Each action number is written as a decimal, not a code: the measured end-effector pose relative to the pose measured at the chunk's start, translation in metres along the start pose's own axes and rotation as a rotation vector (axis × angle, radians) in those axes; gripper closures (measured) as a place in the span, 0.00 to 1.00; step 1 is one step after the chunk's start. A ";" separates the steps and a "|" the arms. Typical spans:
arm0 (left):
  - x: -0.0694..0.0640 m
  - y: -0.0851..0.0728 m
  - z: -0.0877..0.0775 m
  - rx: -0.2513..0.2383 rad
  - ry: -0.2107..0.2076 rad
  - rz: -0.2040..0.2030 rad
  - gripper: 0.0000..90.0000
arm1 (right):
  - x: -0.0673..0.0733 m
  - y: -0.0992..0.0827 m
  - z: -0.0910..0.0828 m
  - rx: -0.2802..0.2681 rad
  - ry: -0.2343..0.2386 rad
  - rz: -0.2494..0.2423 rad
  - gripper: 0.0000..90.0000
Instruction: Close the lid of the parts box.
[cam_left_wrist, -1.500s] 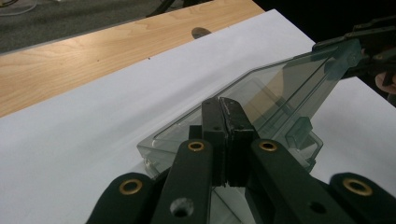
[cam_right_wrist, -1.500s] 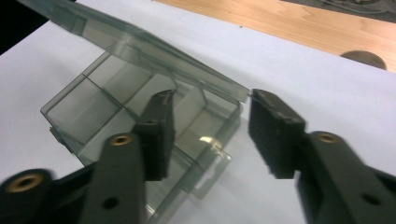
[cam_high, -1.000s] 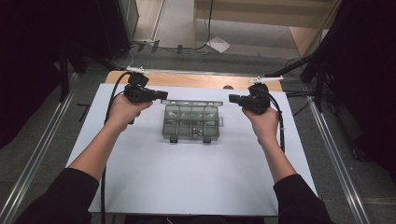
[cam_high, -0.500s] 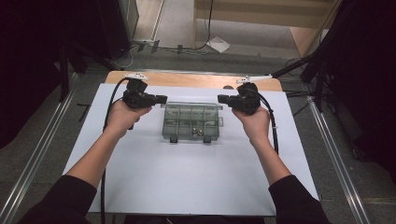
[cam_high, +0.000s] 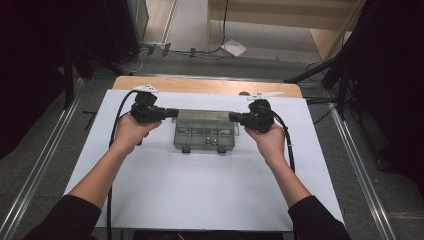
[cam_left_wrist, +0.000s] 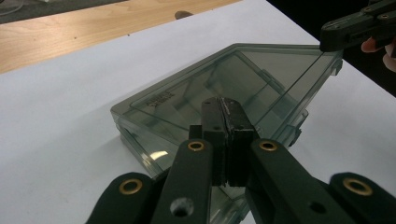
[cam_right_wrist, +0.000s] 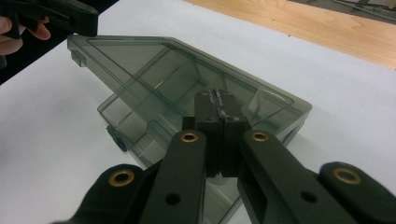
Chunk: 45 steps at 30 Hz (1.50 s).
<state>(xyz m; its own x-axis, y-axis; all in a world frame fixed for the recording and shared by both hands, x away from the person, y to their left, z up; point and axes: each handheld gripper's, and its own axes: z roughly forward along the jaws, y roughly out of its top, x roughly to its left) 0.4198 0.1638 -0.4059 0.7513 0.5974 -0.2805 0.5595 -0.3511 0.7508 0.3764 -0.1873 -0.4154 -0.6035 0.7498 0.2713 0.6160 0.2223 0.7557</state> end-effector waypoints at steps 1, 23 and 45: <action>-0.001 -0.001 0.000 0.001 0.001 -0.004 1.00 | 0.000 -0.001 0.000 0.002 0.000 0.002 1.00; -0.012 -0.024 0.004 0.012 -0.012 0.026 1.00 | 0.005 -0.024 0.004 0.009 -0.020 -0.029 1.00; -0.015 -0.046 0.014 0.030 0.010 0.040 0.99 | 0.007 -0.044 0.017 0.020 -0.049 -0.045 0.98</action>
<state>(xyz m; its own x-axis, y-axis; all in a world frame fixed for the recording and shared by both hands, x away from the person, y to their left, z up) 0.3880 0.1606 -0.4443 0.7696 0.5898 -0.2446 0.5395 -0.3958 0.7431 0.3532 -0.1812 -0.4568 -0.6054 0.7684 0.2076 0.5993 0.2684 0.7542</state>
